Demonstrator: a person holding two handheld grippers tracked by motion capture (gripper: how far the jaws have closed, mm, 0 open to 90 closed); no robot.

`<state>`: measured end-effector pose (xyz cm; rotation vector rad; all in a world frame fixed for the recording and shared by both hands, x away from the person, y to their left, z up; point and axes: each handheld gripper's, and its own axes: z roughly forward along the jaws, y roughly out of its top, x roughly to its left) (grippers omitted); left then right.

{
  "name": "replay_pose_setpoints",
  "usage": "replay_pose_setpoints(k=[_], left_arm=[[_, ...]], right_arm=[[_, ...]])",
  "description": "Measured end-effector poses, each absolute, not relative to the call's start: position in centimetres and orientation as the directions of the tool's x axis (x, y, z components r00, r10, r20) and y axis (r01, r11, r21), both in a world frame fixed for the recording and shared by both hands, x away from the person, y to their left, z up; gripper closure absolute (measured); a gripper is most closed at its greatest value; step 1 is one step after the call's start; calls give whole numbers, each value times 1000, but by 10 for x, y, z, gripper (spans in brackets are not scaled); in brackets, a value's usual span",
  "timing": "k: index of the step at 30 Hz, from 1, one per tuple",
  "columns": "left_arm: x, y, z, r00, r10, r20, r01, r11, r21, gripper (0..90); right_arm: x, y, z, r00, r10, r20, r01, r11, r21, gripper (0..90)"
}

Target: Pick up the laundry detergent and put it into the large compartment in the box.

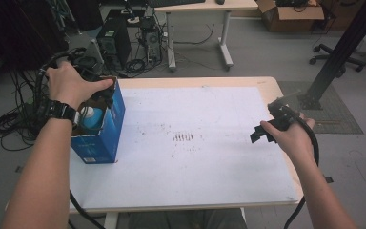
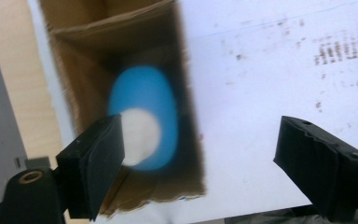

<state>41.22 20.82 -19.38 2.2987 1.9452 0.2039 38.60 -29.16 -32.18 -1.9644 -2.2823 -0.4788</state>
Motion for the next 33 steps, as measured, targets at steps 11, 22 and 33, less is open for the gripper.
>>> replay_pose_setpoints(k=[11,22,33], left_arm=[[408,167,-198,213,977,28,961,-214,176,58],[407,126,-215,260,965,19,952,-259,164,50],[409,102,-239,290,957,4,947,-288,140,50]], right_arm=[[387,-282,-311,-197,943,268,971,150,188,67],[386,-279,-308,-213,939,270,966,162,199,65],[386,-280,-308,-221,937,269,964,168,205,65]])
